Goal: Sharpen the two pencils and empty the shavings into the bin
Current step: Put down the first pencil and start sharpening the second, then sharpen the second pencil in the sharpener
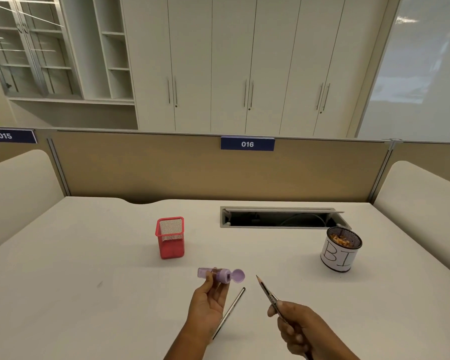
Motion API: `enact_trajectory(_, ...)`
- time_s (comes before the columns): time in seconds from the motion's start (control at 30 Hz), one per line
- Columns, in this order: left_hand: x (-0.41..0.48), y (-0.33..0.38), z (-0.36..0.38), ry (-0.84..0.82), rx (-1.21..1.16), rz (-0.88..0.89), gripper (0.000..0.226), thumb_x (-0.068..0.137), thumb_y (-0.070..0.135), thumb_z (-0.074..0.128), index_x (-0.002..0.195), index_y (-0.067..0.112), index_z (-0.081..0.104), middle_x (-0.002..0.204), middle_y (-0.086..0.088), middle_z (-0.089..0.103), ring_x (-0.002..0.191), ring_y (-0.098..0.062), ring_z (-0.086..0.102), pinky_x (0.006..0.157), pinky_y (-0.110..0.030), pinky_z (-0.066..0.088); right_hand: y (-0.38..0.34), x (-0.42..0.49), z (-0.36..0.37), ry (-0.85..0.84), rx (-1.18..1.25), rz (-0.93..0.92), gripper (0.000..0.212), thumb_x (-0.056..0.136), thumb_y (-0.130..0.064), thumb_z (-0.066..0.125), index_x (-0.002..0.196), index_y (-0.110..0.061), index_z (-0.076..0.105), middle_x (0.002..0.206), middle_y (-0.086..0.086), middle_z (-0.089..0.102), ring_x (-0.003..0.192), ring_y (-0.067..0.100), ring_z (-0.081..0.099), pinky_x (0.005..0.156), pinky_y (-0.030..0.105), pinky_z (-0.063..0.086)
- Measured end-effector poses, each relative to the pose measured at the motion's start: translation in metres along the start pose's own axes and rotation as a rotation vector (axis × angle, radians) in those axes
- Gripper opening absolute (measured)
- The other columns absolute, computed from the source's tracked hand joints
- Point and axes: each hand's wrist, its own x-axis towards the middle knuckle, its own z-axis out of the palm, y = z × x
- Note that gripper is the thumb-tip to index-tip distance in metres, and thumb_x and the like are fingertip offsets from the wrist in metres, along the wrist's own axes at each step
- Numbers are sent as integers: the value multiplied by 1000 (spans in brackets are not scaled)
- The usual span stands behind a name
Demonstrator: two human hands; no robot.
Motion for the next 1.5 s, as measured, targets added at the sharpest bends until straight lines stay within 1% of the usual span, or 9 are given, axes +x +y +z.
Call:
enact_trajectory(0.23,2,2,-16,37,-24,22,25,97,10,40,85,-6,54,55,-17,69,47,-20,68,42,-28,55,13,13,-7,294,-365,-233,16,89,-10,57,76,-6,64,40,-4,48,31,6,35,35,14,27)
enact_trajectory(0.43,5,2,-23,49,-26,34,23,96,10,41,87,-6,54,57,-17,69,48,-19,69,43,-28,56,46,53,-36,710,-1126,-508,6,87,-14,58,87,-17,64,77,0,38,63,15,42,55,18,33)
enact_trajectory(0.53,7,3,-27,61,-27,32,22,96,10,42,89,-6,55,57,-16,70,48,-20,69,43,-29,56,58,70,-48,734,-1384,-509,25,49,-4,87,57,-10,64,62,-5,31,46,12,30,39,12,13)
enact_trajectory(0.63,8,5,-30,61,-37,31,23,97,10,41,89,-6,54,57,-17,70,48,-20,69,42,-29,56,66,86,-59,766,-1488,-490,45,17,-7,93,42,-14,56,46,-1,43,29,15,33,41,11,-1)
enact_trajectory(1.03,9,4,-34,88,-44,23,21,96,9,42,89,-6,54,62,-21,69,47,-22,68,43,-31,55,71,101,-62,624,-1563,-521,51,10,-11,92,51,-14,63,47,1,50,33,18,48,39,19,15)
enact_trajectory(1.2,12,5,-38,87,-49,24,21,96,10,42,91,-6,55,67,-22,69,49,-22,69,43,-31,56,75,110,-34,552,-1519,-688,79,20,-6,89,87,-24,51,70,-3,52,43,13,54,32,18,30)
enact_trajectory(1.3,12,6,-40,87,-47,18,21,96,11,42,91,-6,54,66,-22,69,49,-23,69,43,-31,56,82,114,-8,410,-1616,-861,69,39,1,64,98,-31,48,86,-5,37,52,10,57,36,16,31)
enact_trajectory(1.4,12,7,-41,93,-54,19,23,96,11,42,90,-7,54,61,-21,69,48,-23,69,41,-32,56,86,120,13,296,-1753,-901,70,33,-9,63,97,-35,47,89,-4,38,67,10,43,39,17,17)
enact_trajectory(1.5,12,10,-43,100,-51,24,23,96,12,42,89,-6,54,58,-19,69,48,-23,69,43,-32,56,90,128,15,246,-1776,-1006,45,46,-19,64,86,-32,48,89,-4,38,69,12,33,34,16,27)
